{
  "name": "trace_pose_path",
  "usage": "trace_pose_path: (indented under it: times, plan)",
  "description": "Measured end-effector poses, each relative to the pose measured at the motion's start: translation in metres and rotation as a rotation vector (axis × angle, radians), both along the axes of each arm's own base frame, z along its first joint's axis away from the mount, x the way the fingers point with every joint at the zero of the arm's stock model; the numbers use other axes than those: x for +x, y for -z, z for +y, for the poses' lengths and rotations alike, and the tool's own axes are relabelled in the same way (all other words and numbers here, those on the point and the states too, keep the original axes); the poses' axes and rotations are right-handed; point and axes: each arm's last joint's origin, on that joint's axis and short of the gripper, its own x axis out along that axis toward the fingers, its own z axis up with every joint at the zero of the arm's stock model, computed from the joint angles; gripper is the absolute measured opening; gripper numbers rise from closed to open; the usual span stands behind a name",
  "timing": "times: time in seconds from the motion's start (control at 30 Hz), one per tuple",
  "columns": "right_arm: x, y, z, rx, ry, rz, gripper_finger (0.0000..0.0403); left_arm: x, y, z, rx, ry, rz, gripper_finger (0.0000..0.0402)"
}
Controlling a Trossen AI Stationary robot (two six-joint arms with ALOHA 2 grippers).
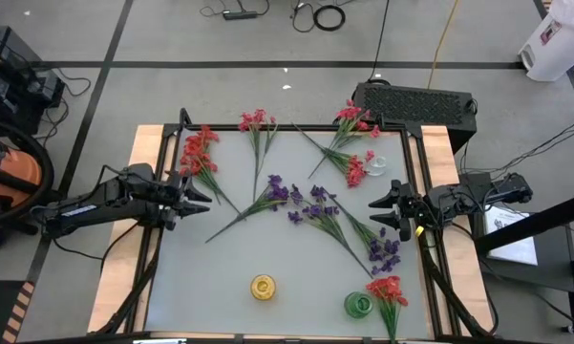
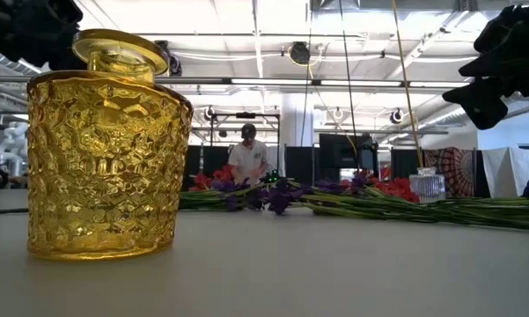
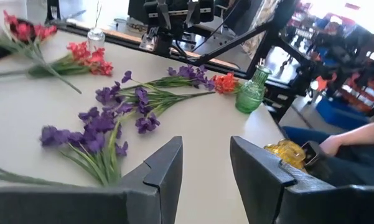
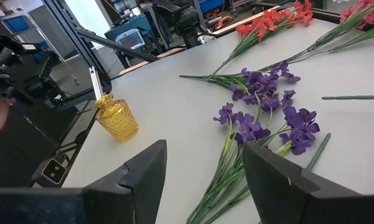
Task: Sort flowers into vase by color
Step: Put the bottom left red flower into the transparent vase
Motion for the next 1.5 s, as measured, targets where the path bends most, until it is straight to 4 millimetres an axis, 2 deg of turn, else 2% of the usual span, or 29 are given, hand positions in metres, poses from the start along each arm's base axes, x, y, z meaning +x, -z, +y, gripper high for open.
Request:
trace_pose_path:
  times: [0.27,0.57,0.83,1.07,1.3,1.5]
  plan:
    - [0.0,0.0,0.0,0.0,0.0,0.001,0.0203,0.0,0.0,0.0,0.016,0.002,-0.004,0.0141]
    - [0.0,0.0,0.0,0.0,0.0,0.0,0.0203,0.002,-0.006,0.003,0.046,-0.105,-0.061,0.0141]
    - [0.0,0.0,0.0,0.0,0.0,0.0,0.0203,0.003,-0.018,0.005,-0.272,-0.183,-0.143,0.0141]
    - [0.0,0.0,0.0,0.0,0.0,0.0,0.0203,0.003,-0.021,0.007,-0.278,-0.265,-0.19,0.0141]
    - [0.0,0.0,0.0,0.0,0.0,0.0,0.0203,0.005,-0.021,0.012,-0.372,-0.408,-0.208,0.0141]
    - [0.0,0.0,0.0,0.0,0.0,0.0,0.0203,0.012,-0.015,0.02,-0.527,-0.668,-0.191,0.0141]
